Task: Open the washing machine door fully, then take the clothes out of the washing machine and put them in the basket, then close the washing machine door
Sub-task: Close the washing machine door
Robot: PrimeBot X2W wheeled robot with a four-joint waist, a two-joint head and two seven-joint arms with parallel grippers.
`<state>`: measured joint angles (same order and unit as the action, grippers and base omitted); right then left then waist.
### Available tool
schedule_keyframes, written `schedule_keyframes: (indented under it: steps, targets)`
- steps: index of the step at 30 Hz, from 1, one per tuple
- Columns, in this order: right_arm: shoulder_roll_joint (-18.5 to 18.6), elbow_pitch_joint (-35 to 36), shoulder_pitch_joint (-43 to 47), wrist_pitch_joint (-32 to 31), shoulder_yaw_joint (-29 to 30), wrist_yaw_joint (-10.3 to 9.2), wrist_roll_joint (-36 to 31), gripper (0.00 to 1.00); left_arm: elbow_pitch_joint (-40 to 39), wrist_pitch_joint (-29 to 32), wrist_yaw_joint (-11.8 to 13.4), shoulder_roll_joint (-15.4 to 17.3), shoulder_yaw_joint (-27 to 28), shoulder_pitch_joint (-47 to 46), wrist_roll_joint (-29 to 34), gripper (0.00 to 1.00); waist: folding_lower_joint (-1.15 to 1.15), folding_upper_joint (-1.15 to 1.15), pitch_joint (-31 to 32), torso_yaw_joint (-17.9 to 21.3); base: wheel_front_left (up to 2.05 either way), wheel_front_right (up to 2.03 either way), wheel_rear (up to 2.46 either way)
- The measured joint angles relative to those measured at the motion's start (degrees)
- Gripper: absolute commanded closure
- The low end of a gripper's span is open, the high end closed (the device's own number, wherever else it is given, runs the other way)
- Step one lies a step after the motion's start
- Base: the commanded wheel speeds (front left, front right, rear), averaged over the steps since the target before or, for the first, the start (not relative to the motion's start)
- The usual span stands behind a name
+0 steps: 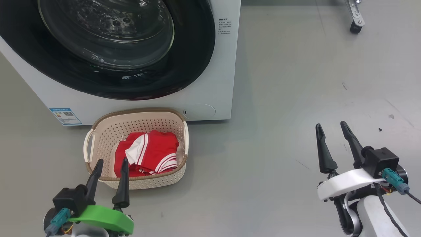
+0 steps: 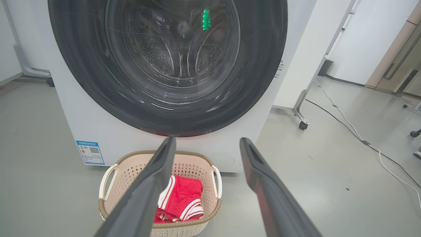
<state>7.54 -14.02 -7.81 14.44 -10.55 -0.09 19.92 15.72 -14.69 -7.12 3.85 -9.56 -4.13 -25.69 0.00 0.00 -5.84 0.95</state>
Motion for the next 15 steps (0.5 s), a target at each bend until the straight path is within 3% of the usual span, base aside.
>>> schedule_keyframes:
  steps: [15]
  targets:
    - [-0.3,1.1,2.2,0.0,0.4,0.53,-1.5,0.00,0.9,0.0,0.0,-0.1,0.6,0.4,0.7,0.00,0.00,0.00,1.0,0.3,0.00,0.00,0.00]
